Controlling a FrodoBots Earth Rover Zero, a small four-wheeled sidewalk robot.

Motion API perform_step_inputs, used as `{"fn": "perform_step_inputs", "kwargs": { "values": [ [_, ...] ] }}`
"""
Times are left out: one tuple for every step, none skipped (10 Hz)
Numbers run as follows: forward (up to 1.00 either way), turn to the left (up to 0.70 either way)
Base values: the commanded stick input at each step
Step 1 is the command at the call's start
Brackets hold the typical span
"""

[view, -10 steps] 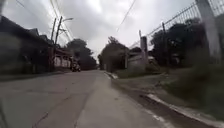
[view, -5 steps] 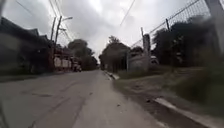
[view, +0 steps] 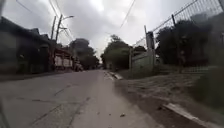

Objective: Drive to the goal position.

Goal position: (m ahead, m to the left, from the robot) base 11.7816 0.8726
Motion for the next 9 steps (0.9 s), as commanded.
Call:
{"fn": "perform_step_inputs", "kwargs": {
  "values": [
    [0.7,0.0],
    [0.7,0.0],
    [0.7,0.0],
    [0.7,0.0],
    [0.7,0.0],
    [0.7,0.0],
    [0.7,0.0],
    [0.7,0.0],
    [0.7,0.0]
  ]
}}
